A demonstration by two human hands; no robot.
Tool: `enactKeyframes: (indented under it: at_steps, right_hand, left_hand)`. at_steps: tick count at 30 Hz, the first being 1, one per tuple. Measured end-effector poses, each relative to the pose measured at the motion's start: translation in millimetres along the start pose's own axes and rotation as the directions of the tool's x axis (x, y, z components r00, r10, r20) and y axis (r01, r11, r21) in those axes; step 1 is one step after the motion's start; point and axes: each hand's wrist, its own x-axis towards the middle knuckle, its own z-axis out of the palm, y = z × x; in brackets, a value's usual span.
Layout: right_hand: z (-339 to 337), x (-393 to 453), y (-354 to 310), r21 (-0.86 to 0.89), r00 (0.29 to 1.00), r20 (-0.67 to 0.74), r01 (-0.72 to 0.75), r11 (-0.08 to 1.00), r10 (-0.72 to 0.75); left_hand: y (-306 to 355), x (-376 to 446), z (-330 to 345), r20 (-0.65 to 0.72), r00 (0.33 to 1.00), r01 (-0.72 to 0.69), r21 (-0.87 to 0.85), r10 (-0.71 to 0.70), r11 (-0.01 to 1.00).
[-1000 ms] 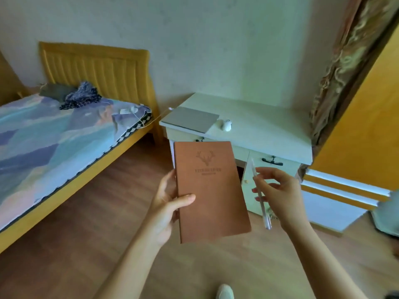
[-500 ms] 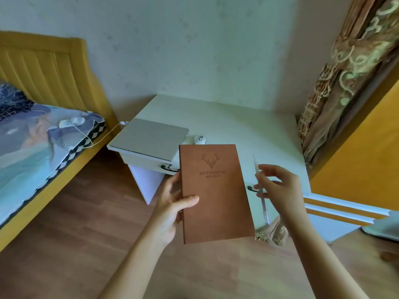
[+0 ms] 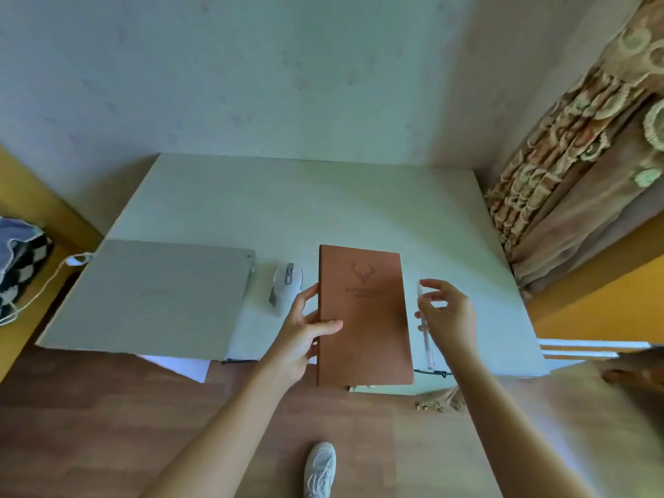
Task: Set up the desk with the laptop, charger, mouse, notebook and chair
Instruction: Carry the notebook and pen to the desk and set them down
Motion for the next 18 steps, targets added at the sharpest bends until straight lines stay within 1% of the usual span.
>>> enactKeyframes:
  at_steps: [3,6,8,10,14,18]
  right_hand:
    - [20,36,17,-0.056,0.997,-0.032,-0.07,0.996,0.069]
    - [36,65,34,-0.109,0.99,-0.031,-0.141,0.984,0.138]
    - [44,79,43,-0.127,0.982,-0.019,-0.187,0.974,0.186]
    - [49,91,49,-0.171,0.979,0.004,-0.201,0.965,0.204]
    - [61,106,62,-0.226,0.974,0.047,-0.206,0.952,0.221]
    - [71,112,73,-0.229,0.974,0.036,-0.211,0.95,0.224]
  left_hand:
    - [-2,48,-3,-0.001,0.998,0.055,0.002,-0.055,0.998]
    - [-10,88,-3,-0.008,0.995,0.098,-0.005,-0.098,0.995]
    - [-17,107,-4,-0.033,0.992,0.124,-0.009,-0.124,0.992]
    - [-23,121,-6,-0.08,0.988,0.133,-0.016,-0.133,0.991]
    - [-34,138,-12,-0.171,0.98,0.101,-0.032,-0.105,0.994]
    - [-38,151,-14,-0.293,0.956,0.041,0.071,-0.019,0.997]
